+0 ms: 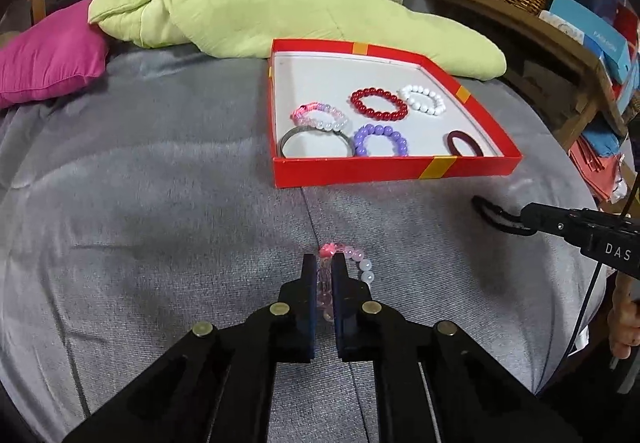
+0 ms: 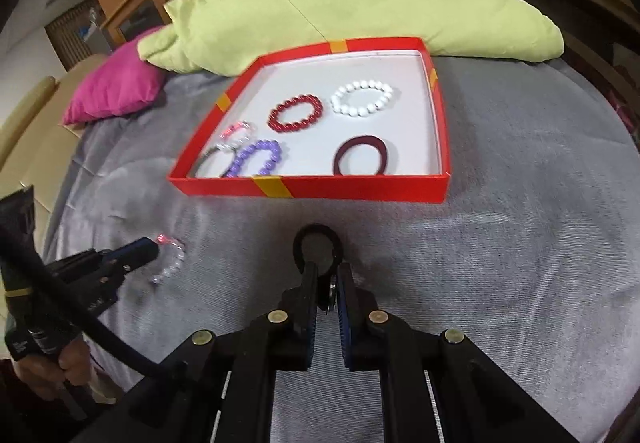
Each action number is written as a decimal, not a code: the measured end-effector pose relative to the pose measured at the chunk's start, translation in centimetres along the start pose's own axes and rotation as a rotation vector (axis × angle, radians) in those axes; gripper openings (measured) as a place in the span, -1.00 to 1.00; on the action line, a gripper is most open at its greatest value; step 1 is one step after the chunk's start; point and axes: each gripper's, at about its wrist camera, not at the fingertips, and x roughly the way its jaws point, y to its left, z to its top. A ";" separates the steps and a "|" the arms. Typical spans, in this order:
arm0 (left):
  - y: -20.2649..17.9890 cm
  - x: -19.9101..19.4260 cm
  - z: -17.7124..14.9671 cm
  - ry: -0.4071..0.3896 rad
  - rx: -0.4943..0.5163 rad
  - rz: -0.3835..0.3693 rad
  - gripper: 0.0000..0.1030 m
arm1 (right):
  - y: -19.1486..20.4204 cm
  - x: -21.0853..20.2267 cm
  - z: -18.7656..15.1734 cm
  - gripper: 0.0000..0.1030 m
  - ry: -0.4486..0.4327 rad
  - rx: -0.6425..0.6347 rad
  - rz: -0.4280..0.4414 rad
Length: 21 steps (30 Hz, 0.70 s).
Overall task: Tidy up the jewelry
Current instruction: 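Lower the hair tie into the box and open the right tool while the left releases the pale pink bracelet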
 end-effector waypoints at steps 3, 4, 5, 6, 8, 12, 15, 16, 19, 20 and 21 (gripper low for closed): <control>0.1 -0.7 0.1 -0.018 -0.007 -0.012 -0.86 | -0.1 -0.3 0.1 -0.81 -0.015 0.009 0.013; 0.1 -1.0 0.2 -0.026 -0.008 -0.014 -0.86 | -0.1 -0.5 0.1 -0.81 -0.022 0.014 0.018; 0.1 -1.3 0.3 -0.034 -0.007 -0.015 -0.86 | -0.2 -0.6 0.2 -0.81 -0.030 0.020 0.025; 0.0 -1.5 0.3 -0.041 -0.007 -0.018 -0.86 | -0.3 -0.8 0.2 -0.81 -0.037 0.024 0.030; -0.1 -2.1 0.5 -0.058 -0.006 -0.027 -0.86 | -0.4 -1.2 0.4 -0.81 -0.056 0.033 0.040; -0.6 -3.1 1.1 -0.086 -0.002 -0.048 -0.86 | -0.5 -1.8 0.7 -0.81 -0.086 0.040 0.064; -1.0 -3.5 1.5 -0.099 0.001 -0.065 -0.86 | -0.5 -2.2 0.9 -0.81 -0.106 0.044 0.078; -1.1 -3.6 1.7 -0.104 0.001 -0.070 -0.86 | -0.5 -2.3 0.9 -0.81 -0.110 0.047 0.084; -1.4 -3.8 2.1 -0.117 -0.002 -0.083 -0.86 | -0.7 -2.7 1.2 -0.81 -0.130 0.062 0.104; -1.4 -3.8 2.2 -0.120 -0.003 -0.085 -0.86 | -0.7 -2.9 1.3 -0.81 -0.138 0.066 0.110; -1.4 -3.9 2.4 -0.126 -0.005 -0.088 -0.86 | -0.8 -3.1 1.3 -0.81 -0.145 0.069 0.114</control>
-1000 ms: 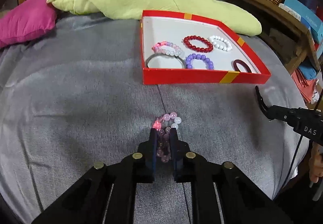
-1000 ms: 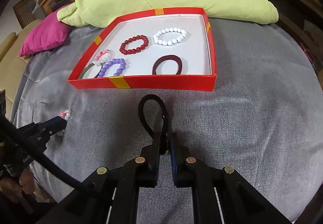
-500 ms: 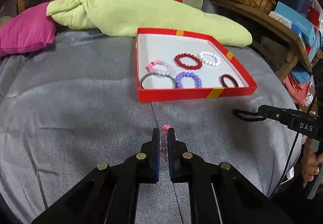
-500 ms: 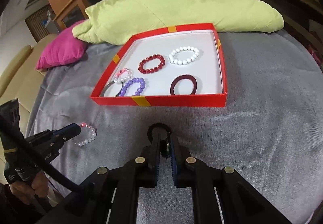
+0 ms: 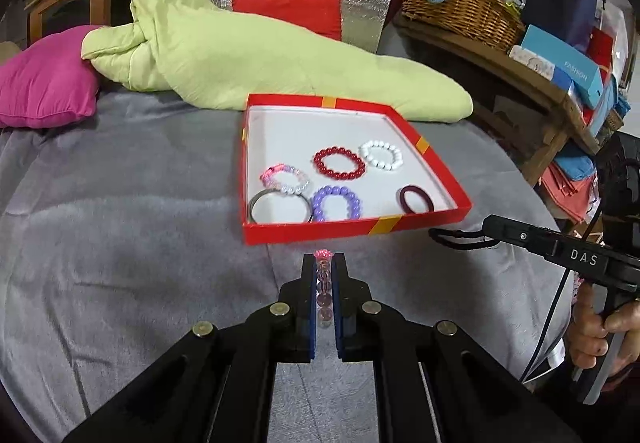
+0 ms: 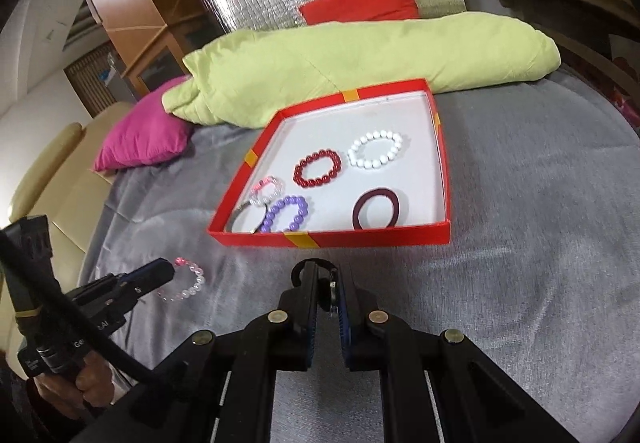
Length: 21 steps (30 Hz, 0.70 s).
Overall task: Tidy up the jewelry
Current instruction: 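Lower the hair tie into the box and open the right tool while the left releases the pale pink bracelet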
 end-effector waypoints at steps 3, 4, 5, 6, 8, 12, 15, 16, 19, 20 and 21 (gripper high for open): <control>-0.1 0.0 0.3 -0.007 -0.009 -0.009 -0.86 | -0.1 -0.6 0.4 -0.81 -0.031 0.012 0.018; -0.1 0.0 0.4 -0.012 -0.012 -0.013 -0.86 | -0.1 -0.8 0.5 -0.81 -0.038 0.015 0.022; -0.2 0.0 0.5 -0.015 -0.013 -0.015 -0.86 | -0.1 -0.9 0.6 -0.81 -0.046 0.017 0.026; -0.2 0.1 0.7 -0.017 -0.013 -0.017 -0.86 | -0.2 -1.1 0.6 -0.81 -0.053 0.019 0.029; -0.4 0.1 0.9 -0.023 -0.016 -0.027 -0.86 | -0.2 -1.3 0.8 -0.81 -0.067 0.024 0.033; -0.5 0.3 1.5 -0.040 -0.021 -0.040 -0.86 | -0.4 -1.5 1.2 -0.81 -0.084 0.042 0.038; -0.6 0.6 2.1 -0.050 -0.027 -0.046 -0.86 | -0.6 -1.3 1.5 -0.81 -0.085 0.057 0.041; -0.5 0.7 2.2 -0.052 -0.029 -0.047 -0.86 | -0.5 -1.2 1.6 -0.81 -0.086 0.059 0.041; -0.4 1.1 3.0 -0.066 -0.037 -0.052 -0.86 | -0.4 -0.8 2.0 -0.81 -0.089 0.068 0.047; -0.4 1.2 3.2 -0.069 -0.038 -0.053 -0.86 | -0.3 -0.7 2.2 -0.81 -0.091 0.068 0.050; -0.3 1.4 3.4 -0.074 -0.040 -0.054 -0.86 | -0.2 -0.5 2.5 -0.81 -0.095 0.066 0.050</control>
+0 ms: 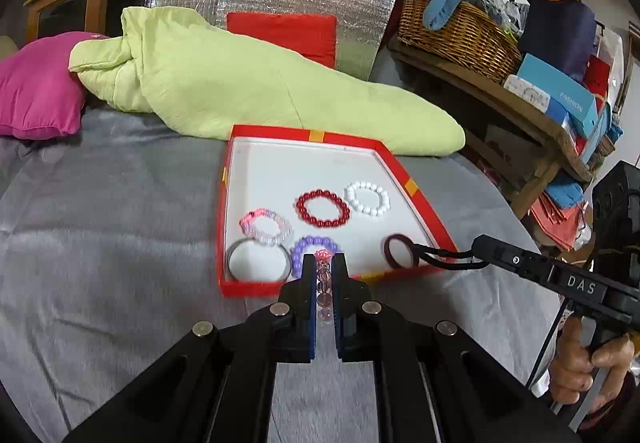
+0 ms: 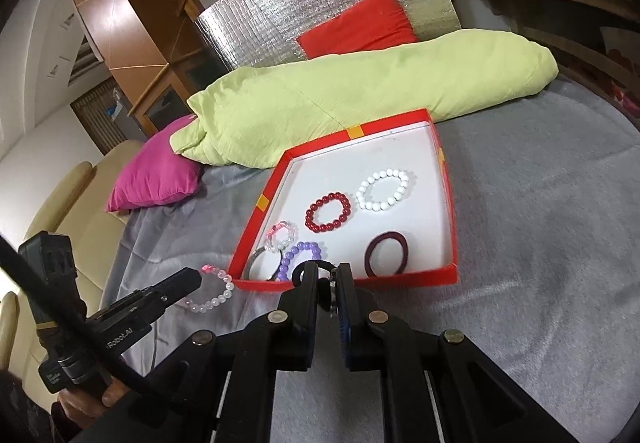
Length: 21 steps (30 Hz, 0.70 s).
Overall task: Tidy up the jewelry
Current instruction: 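Lower the hair tie into the box and open the right tool while the left releases the pale pink bracelet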
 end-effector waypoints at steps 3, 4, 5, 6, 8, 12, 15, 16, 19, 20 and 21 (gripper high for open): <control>0.2 0.6 0.6 -0.010 -0.009 0.002 -0.86 | 0.3 0.7 0.6 -0.81 -0.013 -0.008 -0.003; 0.3 0.8 0.7 -0.011 -0.013 0.002 -0.86 | 0.4 0.8 0.8 -0.81 -0.018 -0.011 -0.006; 0.3 1.0 0.9 -0.010 -0.015 0.003 -0.86 | 0.5 1.1 1.1 -0.81 -0.026 -0.012 -0.010; 0.4 1.3 1.0 -0.011 -0.017 0.007 -0.86 | 0.4 1.3 1.3 -0.81 -0.031 -0.010 -0.011; 0.4 1.8 1.3 -0.013 -0.021 0.010 -0.86 | 0.3 1.8 1.8 -0.81 -0.039 -0.004 -0.013; 0.5 2.7 2.0 -0.016 -0.027 0.016 -0.86 | -0.3 3.1 2.5 -0.81 -0.045 0.028 -0.019; 0.6 3.7 2.5 -0.011 -0.026 0.042 -0.86 | -0.6 3.9 3.1 -0.81 -0.056 0.042 -0.020; 0.6 4.0 2.7 -0.010 -0.021 0.052 -0.86 | -0.7 4.2 3.3 -0.81 -0.063 0.045 -0.022; 0.8 4.9 3.4 -0.009 -0.025 0.060 -0.86 | -1.2 5.5 4.0 -0.81 -0.065 0.062 -0.029; 1.0 5.2 3.6 -0.008 -0.034 0.059 -0.86 | -1.3 5.8 4.1 -0.81 -0.061 0.068 -0.033; 1.2 5.5 3.9 -0.008 -0.042 0.059 -0.86 | -1.5 6.4 4.3 -0.81 -0.052 0.076 -0.039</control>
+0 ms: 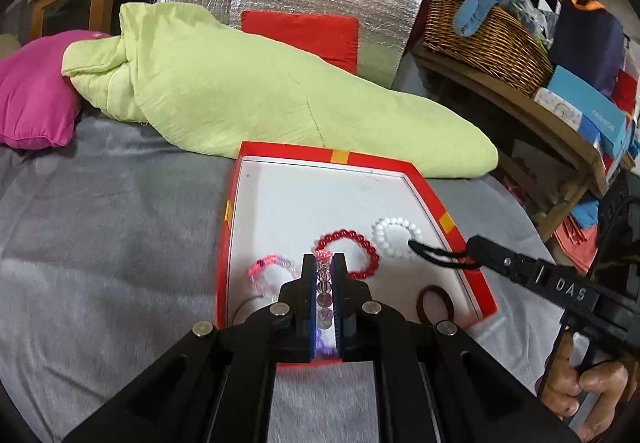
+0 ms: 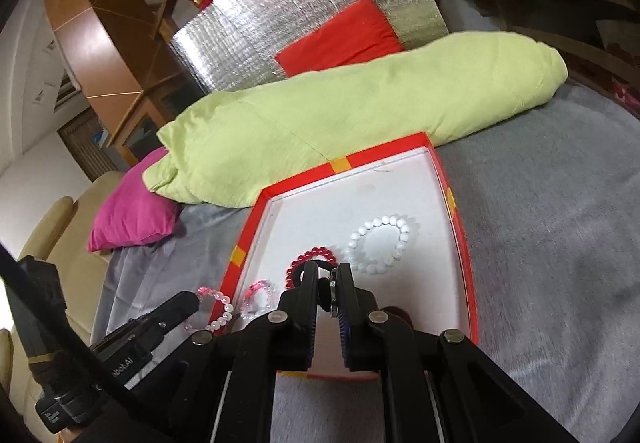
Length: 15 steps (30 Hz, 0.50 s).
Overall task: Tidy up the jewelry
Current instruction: 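Lower the hair tie into the box and open the right tool while the left releases the pale pink bracelet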
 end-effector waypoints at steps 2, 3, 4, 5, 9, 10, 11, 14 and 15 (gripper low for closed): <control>0.3 0.6 0.5 0.002 -0.011 0.000 -0.86 | -0.1 0.7 0.4 -0.81 0.001 0.002 -0.007; 0.5 1.0 0.8 0.004 -0.017 0.001 -0.86 | -0.1 1.0 0.8 -0.81 0.000 0.000 -0.015; 0.6 1.3 1.1 0.005 -0.018 0.003 -0.86 | -0.2 1.4 1.1 -0.81 -0.001 -0.002 -0.019; 0.7 1.7 1.3 0.004 -0.018 0.005 -0.86 | -0.2 1.8 1.5 -0.81 0.001 -0.002 -0.019; 1.6 3.6 2.2 0.018 -0.044 0.003 -0.86 | 0.0 3.8 2.7 -0.81 0.017 -0.006 -0.024; 1.7 4.0 2.2 0.022 -0.047 0.004 -0.86 | 0.0 4.5 3.0 -0.81 0.027 -0.005 -0.023; 1.8 4.5 2.4 0.027 -0.051 0.003 -0.86 | 0.1 5.1 3.2 -0.81 0.034 -0.004 -0.027; 1.8 5.6 2.9 0.035 -0.055 0.005 -0.86 | 0.5 6.7 3.9 -0.81 0.054 -0.009 -0.038; 1.8 5.9 3.0 0.036 -0.054 0.008 -0.86 | 0.6 7.3 4.2 -0.81 0.060 -0.008 -0.040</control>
